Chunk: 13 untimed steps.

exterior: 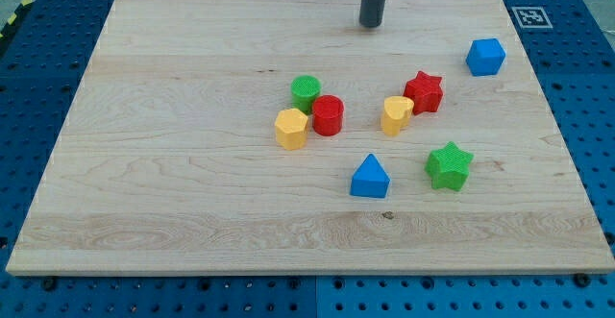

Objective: Slide blue cube to green star

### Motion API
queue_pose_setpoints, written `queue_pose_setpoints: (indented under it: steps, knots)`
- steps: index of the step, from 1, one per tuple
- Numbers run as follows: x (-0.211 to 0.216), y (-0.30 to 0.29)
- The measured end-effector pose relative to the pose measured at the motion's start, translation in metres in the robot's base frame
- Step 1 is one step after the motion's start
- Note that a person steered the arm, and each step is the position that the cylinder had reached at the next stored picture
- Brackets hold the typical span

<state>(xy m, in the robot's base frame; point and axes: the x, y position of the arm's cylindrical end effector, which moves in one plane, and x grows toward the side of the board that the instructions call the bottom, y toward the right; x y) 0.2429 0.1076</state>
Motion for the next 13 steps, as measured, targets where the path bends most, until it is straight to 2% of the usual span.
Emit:
queue_pose_setpoints:
  steps: [1, 2, 3, 5, 6, 7, 8, 9, 10, 11, 12, 13]
  knots:
    - [0.021, 0.099]
    - [0.104, 0.123]
    - [0.182, 0.113]
    - [0.128, 0.125]
    - [0.232, 0.132]
    - [0.278, 0.132]
    - [0.236, 0.148]
    - [0.261, 0.200]
    - [0.327, 0.228]
    - [0.345, 0.168]
    - [0.344, 0.081]
    - [0.351, 0.132]
